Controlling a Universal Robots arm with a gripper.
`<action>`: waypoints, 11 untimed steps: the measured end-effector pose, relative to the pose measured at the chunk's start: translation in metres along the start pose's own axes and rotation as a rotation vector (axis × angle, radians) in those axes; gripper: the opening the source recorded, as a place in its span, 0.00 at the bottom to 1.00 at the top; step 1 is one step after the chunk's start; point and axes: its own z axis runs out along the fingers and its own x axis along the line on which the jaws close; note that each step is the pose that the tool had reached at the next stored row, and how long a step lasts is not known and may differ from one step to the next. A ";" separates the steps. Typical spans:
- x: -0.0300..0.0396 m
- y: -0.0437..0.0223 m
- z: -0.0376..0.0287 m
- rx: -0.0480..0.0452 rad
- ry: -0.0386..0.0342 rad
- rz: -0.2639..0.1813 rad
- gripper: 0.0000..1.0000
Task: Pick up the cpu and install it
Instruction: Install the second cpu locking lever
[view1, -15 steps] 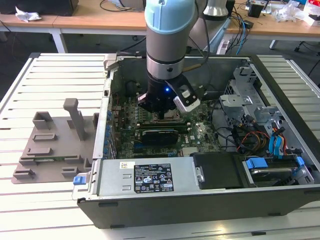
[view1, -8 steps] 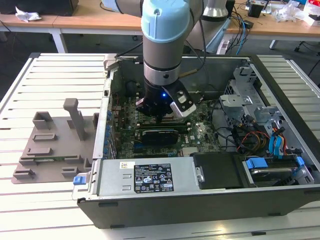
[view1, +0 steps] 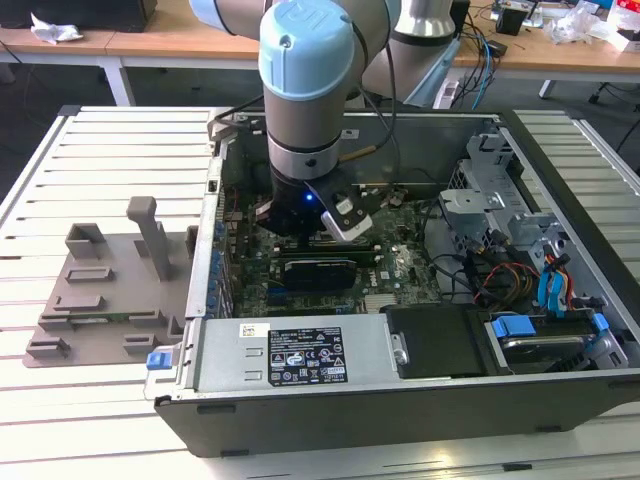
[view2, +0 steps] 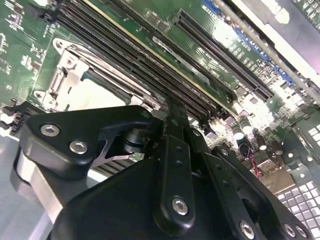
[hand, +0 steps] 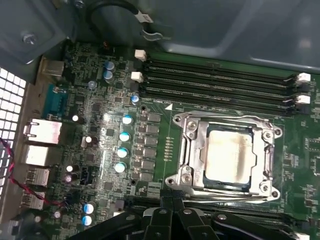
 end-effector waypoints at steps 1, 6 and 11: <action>0.0006 0.0001 0.0004 -0.0009 -0.0001 0.000 0.11; 0.0012 0.0063 0.0057 -0.0022 0.0004 -0.002 0.11; 0.0008 0.0111 0.0108 -0.0045 0.0004 -0.005 0.11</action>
